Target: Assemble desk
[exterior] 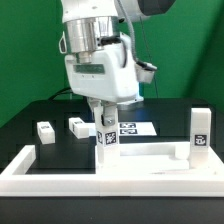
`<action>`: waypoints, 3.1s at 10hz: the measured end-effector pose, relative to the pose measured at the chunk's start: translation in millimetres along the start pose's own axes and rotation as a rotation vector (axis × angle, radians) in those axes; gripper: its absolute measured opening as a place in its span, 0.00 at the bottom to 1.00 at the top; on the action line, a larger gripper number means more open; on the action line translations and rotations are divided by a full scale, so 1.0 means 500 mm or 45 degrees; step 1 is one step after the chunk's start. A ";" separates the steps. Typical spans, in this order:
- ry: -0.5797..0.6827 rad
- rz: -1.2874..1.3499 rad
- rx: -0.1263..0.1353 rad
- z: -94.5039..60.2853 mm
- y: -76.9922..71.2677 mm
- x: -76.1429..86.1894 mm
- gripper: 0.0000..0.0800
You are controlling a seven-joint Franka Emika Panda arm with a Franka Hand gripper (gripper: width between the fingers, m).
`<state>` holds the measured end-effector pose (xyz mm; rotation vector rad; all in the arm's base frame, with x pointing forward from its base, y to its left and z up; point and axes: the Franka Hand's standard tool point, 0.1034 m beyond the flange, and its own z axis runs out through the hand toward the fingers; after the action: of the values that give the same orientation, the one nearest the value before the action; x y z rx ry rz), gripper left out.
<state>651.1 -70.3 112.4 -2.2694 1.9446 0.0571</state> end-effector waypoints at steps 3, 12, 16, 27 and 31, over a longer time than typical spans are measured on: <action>-0.050 0.377 0.079 0.001 0.011 0.010 0.37; 0.027 -0.667 0.046 0.012 0.001 -0.027 0.81; 0.055 -1.309 -0.008 0.010 0.011 -0.009 0.81; 0.039 -0.456 -0.032 0.013 0.001 -0.008 0.37; -0.015 0.430 -0.004 0.021 -0.013 -0.026 0.37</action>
Offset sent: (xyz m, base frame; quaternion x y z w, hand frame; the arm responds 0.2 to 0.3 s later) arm 0.0000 0.0000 0.0000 0.0000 0.0000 0.0000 1.0000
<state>656.0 -55.3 104.3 -1.9116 2.2993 0.1110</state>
